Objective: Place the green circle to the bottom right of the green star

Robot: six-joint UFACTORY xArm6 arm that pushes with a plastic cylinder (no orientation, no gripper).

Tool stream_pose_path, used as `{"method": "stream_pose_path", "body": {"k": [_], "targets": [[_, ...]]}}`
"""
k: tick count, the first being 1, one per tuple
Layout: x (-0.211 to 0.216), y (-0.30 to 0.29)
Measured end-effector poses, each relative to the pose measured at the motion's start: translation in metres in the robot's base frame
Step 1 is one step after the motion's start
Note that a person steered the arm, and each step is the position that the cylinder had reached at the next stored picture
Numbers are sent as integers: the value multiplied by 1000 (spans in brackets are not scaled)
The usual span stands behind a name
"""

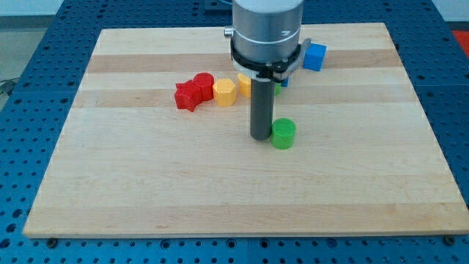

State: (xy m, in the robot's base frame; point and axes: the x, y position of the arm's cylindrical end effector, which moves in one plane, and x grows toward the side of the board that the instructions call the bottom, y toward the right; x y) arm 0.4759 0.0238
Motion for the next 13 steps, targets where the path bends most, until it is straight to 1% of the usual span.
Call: {"method": "stream_pose_path", "body": {"k": [1,2,3,4,5,6,7,8,9,10,11,12,13], "targets": [[5,19],[-35,46],[-63,47],[-23,28],[73,27],[98,74],[52,104],[52,87],[33,64],[-24,59],[-100,58],[-94,56],[-32,68]]}}
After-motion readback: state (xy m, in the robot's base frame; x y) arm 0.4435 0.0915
